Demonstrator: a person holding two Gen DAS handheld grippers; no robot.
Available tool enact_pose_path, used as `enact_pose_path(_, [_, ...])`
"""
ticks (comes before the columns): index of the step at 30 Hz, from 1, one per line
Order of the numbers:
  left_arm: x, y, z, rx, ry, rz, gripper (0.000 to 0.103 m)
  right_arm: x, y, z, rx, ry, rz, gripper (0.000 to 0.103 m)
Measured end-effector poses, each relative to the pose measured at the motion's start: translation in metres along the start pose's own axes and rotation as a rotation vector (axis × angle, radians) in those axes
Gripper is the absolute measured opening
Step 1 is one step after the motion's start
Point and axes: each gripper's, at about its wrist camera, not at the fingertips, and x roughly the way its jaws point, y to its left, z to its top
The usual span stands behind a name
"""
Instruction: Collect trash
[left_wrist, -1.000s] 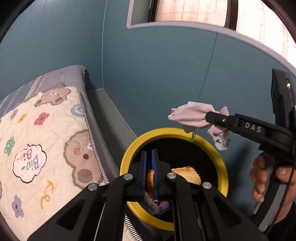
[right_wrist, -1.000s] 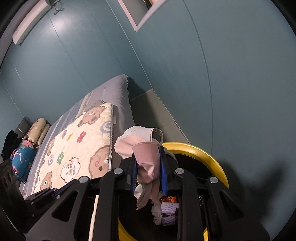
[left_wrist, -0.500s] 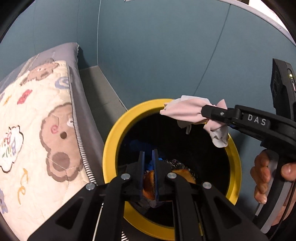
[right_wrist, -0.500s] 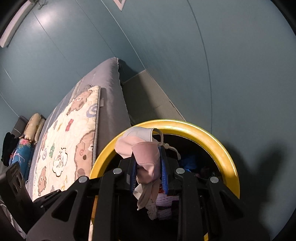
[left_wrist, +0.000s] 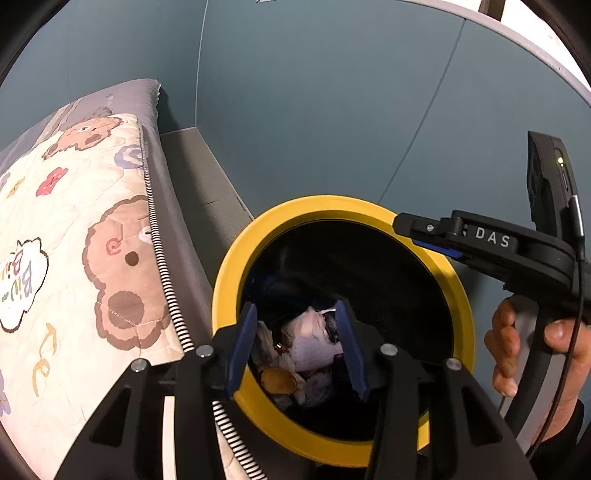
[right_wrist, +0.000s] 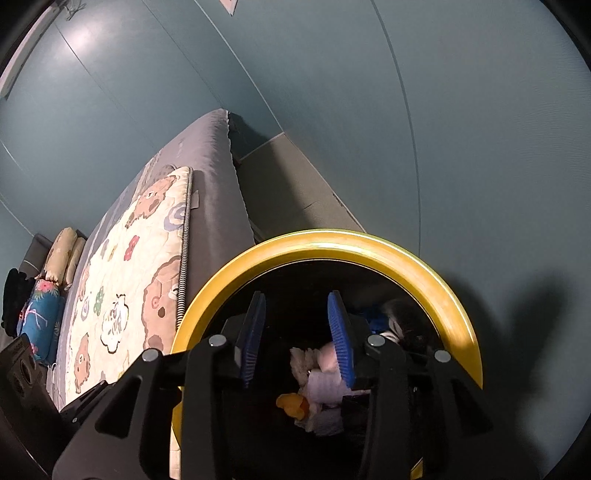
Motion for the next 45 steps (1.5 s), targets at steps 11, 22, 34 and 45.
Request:
enact_pose_path(11, [-0.04, 0.033, -0.009, -0.075, -0.06, 0.021, 0.042, -0.021, 0.024, -0.005, -0.031, -0.002, 0.039, 0.035])
enact_pose_path(22, [-0.1, 0.089, -0.032, -0.169, -0.141, 0.107, 0.042, -0.027, 0.106, -0.026, -0.151, 0.033, 0.116, 0.035])
enact_pose_path(34, [-0.176, 0.165, -0.074, -0.291, -0.227, 0.262, 0.046, -0.022, 0.214, -0.074, -0.293, 0.107, 0.204, 0.035])
enact_pose_path(45, [-0.223, 0.208, -0.122, -0.375, -0.276, 0.38, 0.074, -0.022, 0.267, -0.125, -0.37, 0.137, 0.21, 0.065])
